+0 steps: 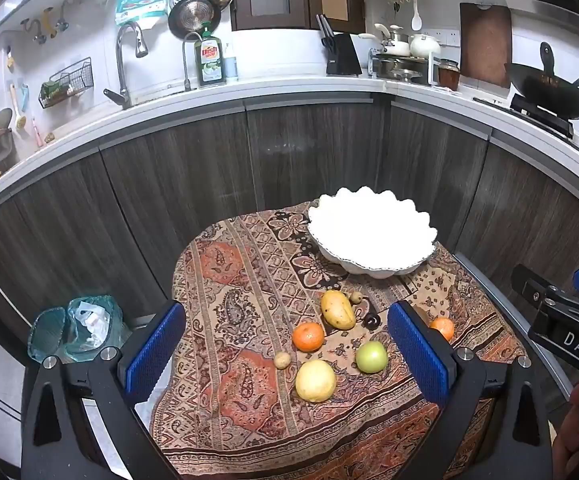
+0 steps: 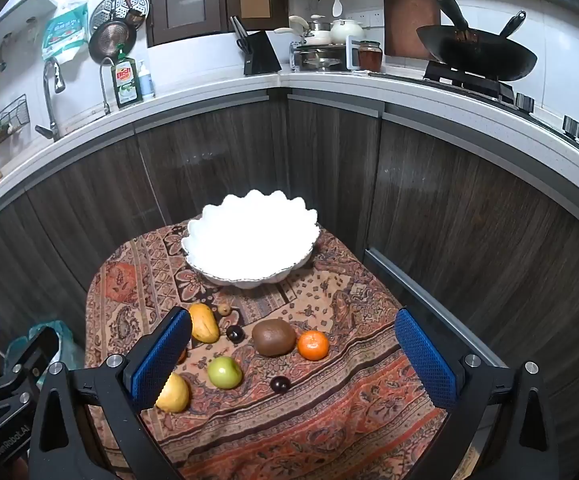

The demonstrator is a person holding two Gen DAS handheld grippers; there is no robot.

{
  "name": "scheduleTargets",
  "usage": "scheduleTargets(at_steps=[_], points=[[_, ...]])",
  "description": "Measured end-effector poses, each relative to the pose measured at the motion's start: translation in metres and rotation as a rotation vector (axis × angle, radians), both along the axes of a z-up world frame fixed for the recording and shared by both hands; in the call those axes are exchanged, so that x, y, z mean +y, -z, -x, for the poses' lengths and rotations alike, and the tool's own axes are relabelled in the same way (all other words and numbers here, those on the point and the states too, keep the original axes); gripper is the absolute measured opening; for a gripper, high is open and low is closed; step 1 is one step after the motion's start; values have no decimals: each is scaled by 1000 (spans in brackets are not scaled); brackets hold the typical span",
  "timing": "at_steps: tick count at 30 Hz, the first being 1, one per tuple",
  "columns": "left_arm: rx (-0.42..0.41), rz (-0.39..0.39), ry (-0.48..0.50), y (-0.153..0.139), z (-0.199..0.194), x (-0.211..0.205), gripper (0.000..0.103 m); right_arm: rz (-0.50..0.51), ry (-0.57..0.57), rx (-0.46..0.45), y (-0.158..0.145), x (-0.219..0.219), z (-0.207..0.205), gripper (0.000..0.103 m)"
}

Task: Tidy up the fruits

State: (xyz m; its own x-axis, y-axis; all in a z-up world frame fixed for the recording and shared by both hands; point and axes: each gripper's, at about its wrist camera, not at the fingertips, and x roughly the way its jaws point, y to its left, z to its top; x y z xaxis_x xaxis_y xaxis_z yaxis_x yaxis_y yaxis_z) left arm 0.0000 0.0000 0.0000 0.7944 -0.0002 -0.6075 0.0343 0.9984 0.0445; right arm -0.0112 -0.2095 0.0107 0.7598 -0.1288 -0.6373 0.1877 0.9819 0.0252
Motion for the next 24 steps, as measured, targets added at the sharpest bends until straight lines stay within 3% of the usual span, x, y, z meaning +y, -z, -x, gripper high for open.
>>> scheduleTargets(at_steps=[15,24], points=[[11,-4,0,1,0,0,103,2,-1,7,5,-1,-1,103],[34,-19,-7,20,-10,0,103,8,-5,28,15,0,-11,103]])
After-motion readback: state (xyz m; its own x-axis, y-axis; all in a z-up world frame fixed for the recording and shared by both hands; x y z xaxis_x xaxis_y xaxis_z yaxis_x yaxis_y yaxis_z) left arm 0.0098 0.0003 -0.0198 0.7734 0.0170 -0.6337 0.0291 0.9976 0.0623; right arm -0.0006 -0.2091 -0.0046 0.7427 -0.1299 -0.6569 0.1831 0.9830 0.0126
